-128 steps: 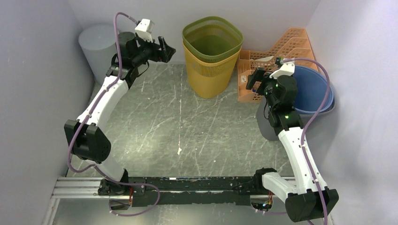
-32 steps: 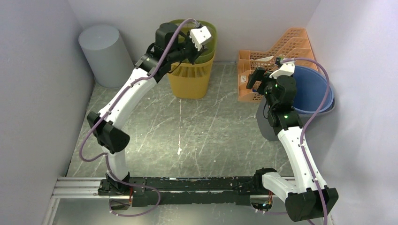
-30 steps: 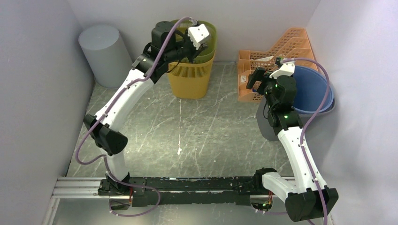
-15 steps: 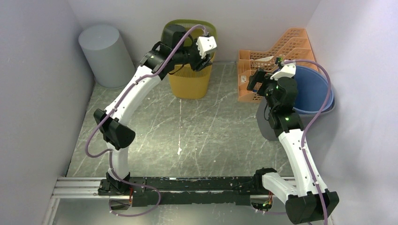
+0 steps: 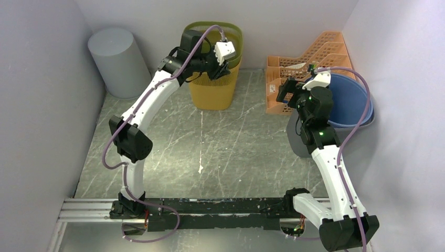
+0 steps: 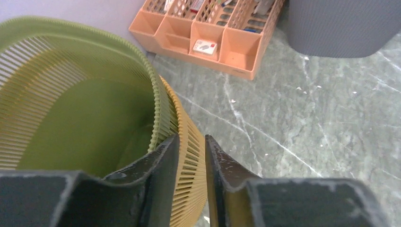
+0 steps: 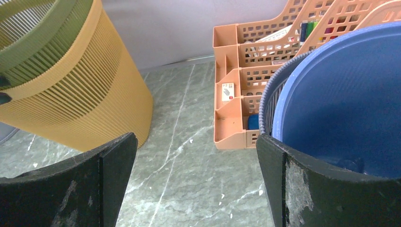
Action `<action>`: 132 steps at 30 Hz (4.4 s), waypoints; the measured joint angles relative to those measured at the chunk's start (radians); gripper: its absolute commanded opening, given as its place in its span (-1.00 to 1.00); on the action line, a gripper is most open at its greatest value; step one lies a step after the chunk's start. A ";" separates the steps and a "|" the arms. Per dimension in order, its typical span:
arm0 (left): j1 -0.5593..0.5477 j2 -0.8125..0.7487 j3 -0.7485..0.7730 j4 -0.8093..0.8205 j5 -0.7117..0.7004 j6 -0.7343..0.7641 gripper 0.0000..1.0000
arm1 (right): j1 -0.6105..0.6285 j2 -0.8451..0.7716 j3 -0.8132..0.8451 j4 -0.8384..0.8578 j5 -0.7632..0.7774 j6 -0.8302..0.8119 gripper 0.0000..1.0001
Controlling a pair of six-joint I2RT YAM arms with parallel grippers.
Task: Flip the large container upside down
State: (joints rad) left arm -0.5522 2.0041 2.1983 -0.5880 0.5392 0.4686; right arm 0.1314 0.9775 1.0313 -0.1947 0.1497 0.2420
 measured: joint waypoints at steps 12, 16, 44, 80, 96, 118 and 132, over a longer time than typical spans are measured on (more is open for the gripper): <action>0.014 0.037 0.000 0.029 -0.018 -0.002 -0.87 | 0.001 0.012 -0.002 0.016 -0.003 -0.007 1.00; 0.014 0.029 -0.013 0.046 -0.030 -0.022 -0.87 | 0.001 0.017 -0.002 0.024 -0.003 -0.007 1.00; 0.147 -0.092 -0.063 0.135 0.232 -0.012 0.93 | 0.001 -0.013 -0.033 0.047 -0.003 -0.008 1.00; 0.189 0.050 0.006 0.013 0.304 0.100 -0.87 | 0.001 0.024 -0.034 0.096 0.000 -0.012 1.00; 0.116 -0.144 -0.211 0.346 0.161 -0.244 -0.87 | 0.001 0.014 -0.052 0.119 0.000 -0.011 1.00; 0.103 -0.303 -0.323 0.263 0.021 -0.203 1.00 | 0.006 0.148 0.137 -0.028 -0.052 0.020 1.00; 0.106 -0.626 -0.505 0.278 -0.191 -0.293 1.00 | 0.171 0.485 0.612 -0.082 -0.132 0.053 1.00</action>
State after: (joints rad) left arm -0.4458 1.3785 1.6932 -0.3096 0.3485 0.1761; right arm 0.3019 1.4624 1.6428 -0.2768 0.0174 0.2955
